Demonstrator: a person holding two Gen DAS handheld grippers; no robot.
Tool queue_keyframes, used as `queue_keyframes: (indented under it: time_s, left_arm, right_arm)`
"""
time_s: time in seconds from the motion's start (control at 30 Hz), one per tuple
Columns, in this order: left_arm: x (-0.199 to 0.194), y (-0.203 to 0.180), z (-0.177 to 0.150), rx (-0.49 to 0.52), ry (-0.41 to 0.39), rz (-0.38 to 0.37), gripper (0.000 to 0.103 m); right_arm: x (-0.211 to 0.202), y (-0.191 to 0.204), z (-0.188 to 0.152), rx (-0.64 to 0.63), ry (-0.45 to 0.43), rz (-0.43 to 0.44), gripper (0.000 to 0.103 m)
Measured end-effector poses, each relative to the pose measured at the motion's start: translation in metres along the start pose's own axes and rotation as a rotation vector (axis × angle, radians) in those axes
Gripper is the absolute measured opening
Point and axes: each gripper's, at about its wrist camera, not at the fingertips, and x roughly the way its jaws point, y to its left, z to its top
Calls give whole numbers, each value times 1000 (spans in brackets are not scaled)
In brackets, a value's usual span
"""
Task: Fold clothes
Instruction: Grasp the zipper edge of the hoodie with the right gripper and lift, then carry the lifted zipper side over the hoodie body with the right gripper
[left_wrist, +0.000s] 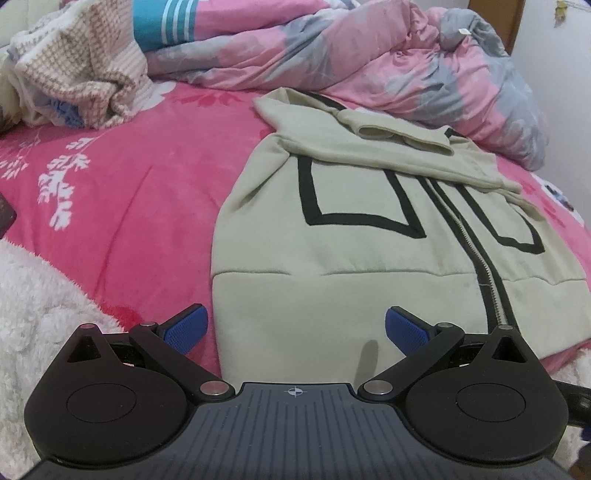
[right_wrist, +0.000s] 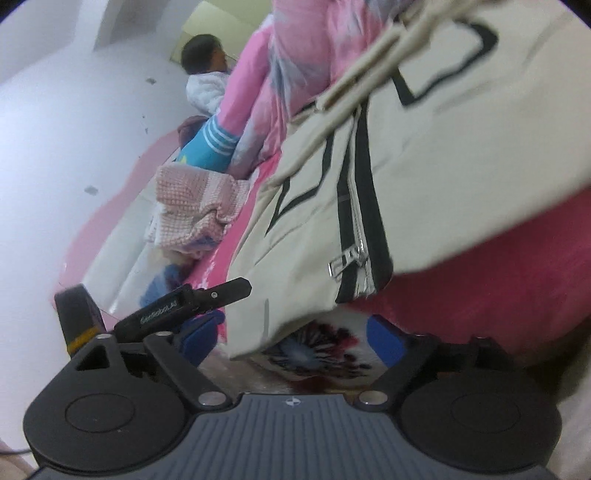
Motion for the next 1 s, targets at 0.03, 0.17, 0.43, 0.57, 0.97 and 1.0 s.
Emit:
queue_keyframes:
  time_s: [0.03,0.17,0.43,0.57,0.97,1.0]
  left_arm:
    - [0,0,0,-1,4,5,103]
    - [3,1,0,-14,25,30,103]
    - [8,1,-1,-20,52,66,103]
    - [9,1,-2,-11,63,80,103]
    - [11,1,-3,1,61,90,103]
    - [11,1,-3,1,61,89,103]
  right_arm:
    - [5,-4,1,25,4,2,83]
    - [17,-21,6,125,-12,25,76]
    - [36,-42,-8,275,-8,75,68]
    - [34,-44,-8,296,-35,88,68]
    - [35,-44,-13,307,-50,100,67]
    - [36,-45,-13,312,-48,102,67]
